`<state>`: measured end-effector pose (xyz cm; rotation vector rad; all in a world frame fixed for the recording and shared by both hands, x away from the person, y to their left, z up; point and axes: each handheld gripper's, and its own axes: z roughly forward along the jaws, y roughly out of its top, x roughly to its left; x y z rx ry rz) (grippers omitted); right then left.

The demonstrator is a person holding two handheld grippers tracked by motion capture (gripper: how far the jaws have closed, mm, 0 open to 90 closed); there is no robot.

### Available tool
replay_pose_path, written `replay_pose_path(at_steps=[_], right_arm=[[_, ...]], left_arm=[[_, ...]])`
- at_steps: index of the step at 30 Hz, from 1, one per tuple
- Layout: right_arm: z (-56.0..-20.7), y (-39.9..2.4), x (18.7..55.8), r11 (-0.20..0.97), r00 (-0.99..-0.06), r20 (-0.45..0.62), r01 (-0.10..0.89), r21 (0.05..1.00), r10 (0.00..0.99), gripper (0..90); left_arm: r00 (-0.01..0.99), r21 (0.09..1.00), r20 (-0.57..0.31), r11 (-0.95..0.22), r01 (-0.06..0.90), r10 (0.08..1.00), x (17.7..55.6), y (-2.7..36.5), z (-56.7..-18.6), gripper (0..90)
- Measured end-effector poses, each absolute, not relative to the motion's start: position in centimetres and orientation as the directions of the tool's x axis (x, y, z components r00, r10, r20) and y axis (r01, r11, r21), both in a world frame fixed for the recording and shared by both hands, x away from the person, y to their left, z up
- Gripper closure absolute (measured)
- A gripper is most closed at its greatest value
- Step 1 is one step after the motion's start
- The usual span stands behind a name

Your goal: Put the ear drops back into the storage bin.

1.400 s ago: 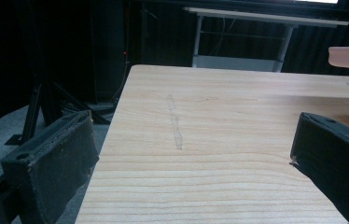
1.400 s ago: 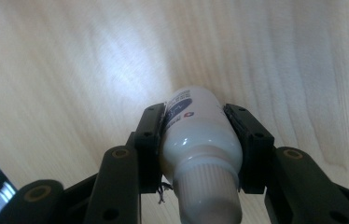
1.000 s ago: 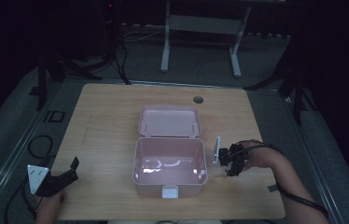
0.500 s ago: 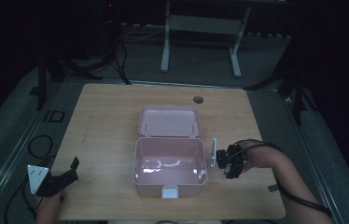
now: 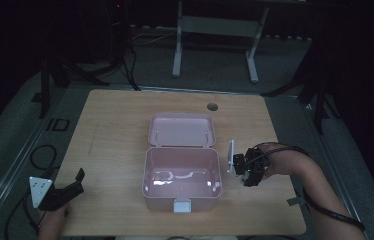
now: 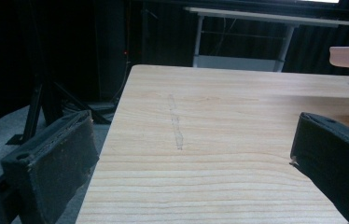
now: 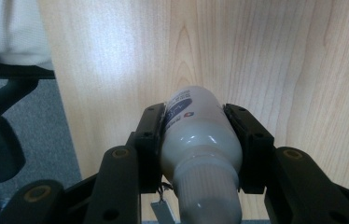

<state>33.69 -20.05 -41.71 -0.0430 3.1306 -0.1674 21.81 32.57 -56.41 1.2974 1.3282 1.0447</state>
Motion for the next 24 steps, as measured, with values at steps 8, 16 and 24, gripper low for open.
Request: replay_pose_path(at_steps=[8, 16, 24], right_arm=[[-39.5, -19.3, 33.6, 0.991, -0.999, -0.015, -0.030, -0.129, -0.032, 59.9], [-36.9, -18.3, 33.6, 0.992, -0.999, -0.041, -0.027, -0.127, -0.033, 59.9], [-35.5, -16.5, 33.4, 0.991, -0.997, -0.045, -0.050, -0.122, -0.056, 59.9]], left_arm=[[0.036, 0.984, -0.071, 0.064, 0.166, 0.997, 21.8, 32.6, -56.4, 0.4], [0.036, 0.984, -0.072, 0.065, 0.166, 0.997, 21.8, 32.6, -56.4, 0.4], [0.038, 0.984, -0.071, 0.064, 0.166, 0.997, 21.8, 32.6, -56.4, 0.4]])
